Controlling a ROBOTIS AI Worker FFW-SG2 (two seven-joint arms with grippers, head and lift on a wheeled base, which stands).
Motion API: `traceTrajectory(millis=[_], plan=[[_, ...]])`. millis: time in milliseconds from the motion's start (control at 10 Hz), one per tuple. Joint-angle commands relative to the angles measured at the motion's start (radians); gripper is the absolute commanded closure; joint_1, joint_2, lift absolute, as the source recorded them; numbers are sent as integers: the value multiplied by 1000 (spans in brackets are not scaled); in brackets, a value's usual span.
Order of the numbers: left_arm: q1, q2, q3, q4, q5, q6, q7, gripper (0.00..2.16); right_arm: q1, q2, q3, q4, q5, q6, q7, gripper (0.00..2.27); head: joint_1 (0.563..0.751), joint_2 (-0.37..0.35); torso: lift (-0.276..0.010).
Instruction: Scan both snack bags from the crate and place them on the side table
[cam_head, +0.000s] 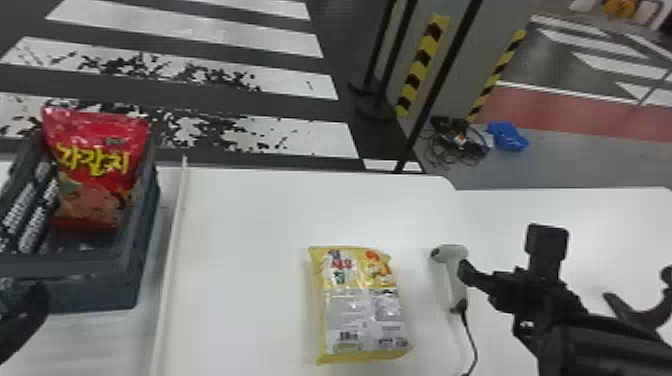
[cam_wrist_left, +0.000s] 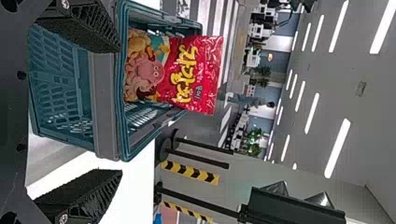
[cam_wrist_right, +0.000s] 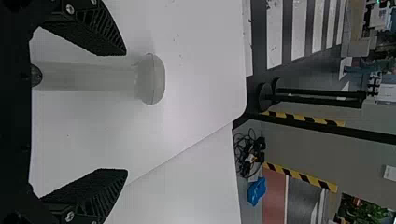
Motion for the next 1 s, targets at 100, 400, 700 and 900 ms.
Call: traceTrajectory(millis=[100,400,700,900], plan=[[-1,1,2,0,2,0,0,73,99,33,-3,-212,-99,146,49,107,695,-283,-95],[-1,1,2,-2,5,0,2,73,156,39,22,-327,-231,370,128,107,695,-168,-95],[0,0,-3,-8,8,0,5,73,185,46,77,-345,-220,395,128,110,695,-97,-95],[2,0,-3,-12,7,0,5,66,188,45,75,-350,-220,410,128,110,695,-86,-95]])
